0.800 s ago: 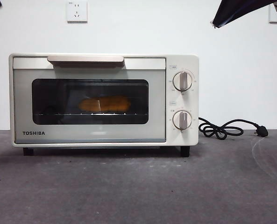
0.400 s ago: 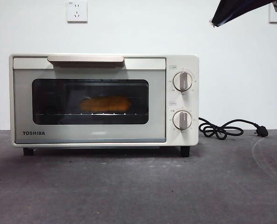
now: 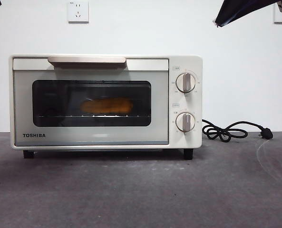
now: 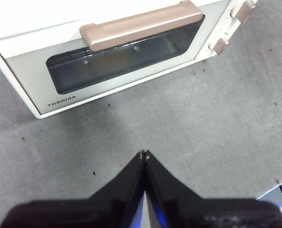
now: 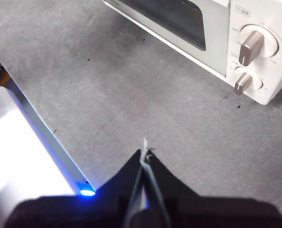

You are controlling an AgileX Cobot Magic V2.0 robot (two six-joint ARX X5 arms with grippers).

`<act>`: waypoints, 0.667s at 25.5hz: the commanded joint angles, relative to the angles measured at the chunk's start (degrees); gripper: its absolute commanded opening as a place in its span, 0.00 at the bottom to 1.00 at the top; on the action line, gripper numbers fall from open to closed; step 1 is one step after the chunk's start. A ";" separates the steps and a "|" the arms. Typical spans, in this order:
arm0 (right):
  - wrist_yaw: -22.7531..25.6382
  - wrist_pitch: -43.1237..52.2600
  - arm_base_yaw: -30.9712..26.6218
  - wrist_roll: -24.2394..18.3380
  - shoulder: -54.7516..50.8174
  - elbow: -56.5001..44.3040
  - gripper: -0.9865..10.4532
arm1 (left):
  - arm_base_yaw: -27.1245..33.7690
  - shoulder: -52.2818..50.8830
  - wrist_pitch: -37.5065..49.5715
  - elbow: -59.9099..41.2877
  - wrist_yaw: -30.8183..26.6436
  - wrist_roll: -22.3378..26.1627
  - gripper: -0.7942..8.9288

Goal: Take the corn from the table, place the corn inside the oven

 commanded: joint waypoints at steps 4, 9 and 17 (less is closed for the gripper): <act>-0.17 0.42 0.04 0.20 0.26 0.28 0.08 | -0.13 0.26 0.63 -0.11 -0.17 -0.48 0.08; 1.84 0.61 0.04 -0.24 0.26 0.28 0.08 | -0.13 1.18 0.61 -0.09 -0.17 -0.48 0.08; 8.96 1.33 0.04 -0.24 0.26 0.28 0.08 | 0.09 2.99 0.70 -0.09 -0.26 -0.48 0.08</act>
